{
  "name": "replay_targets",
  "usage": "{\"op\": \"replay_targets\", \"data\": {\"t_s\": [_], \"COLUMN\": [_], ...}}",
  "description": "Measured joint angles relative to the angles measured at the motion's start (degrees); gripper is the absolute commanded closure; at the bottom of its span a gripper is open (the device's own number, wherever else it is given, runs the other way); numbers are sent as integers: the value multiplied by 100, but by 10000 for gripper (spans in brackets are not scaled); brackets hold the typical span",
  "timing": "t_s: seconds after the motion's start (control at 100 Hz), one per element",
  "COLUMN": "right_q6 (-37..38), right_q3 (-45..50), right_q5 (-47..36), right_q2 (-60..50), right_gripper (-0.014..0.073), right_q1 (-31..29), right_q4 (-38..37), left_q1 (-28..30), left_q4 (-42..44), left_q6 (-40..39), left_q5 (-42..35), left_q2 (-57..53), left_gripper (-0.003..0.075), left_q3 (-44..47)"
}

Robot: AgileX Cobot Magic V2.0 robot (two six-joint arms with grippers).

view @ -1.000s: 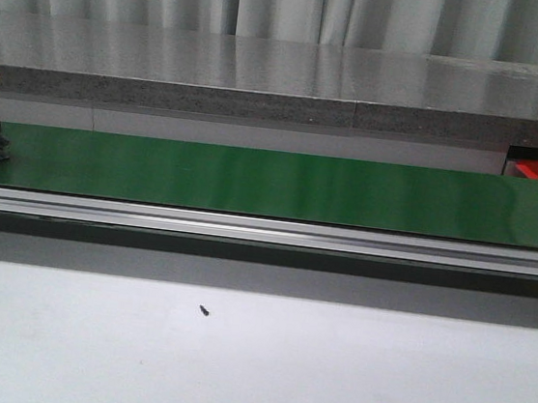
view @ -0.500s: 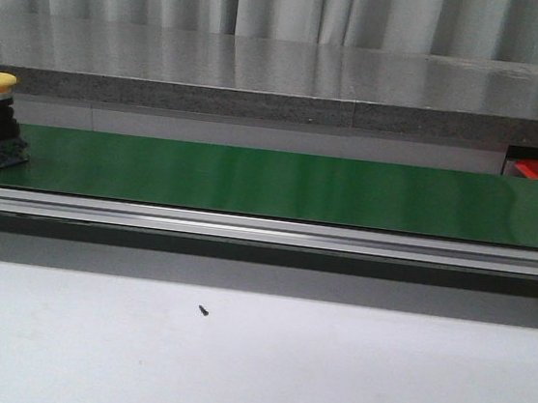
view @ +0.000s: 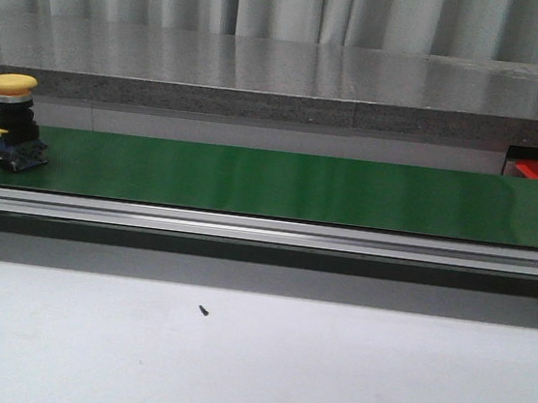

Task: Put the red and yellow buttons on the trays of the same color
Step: 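Set the red button on the green belt and open the left gripper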

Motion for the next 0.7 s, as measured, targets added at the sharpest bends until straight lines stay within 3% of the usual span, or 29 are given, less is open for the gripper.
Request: {"op": "replay_targets", "data": {"t_s": [0.26,0.7], "right_q6": [0,0], "right_q3": [0,0], "right_q5": [0,0], "right_q2": [0,0], "right_gripper": [715,715], "right_q1": [0,0], "right_q4": [0,0], "left_q1": [0,0], "left_q4": [-45,-807], "left_q6": [0,539], "left_q5": [11,421], "left_q2": [16,-596], "left_gripper": [139,138], "left_q3": [0,34]}}
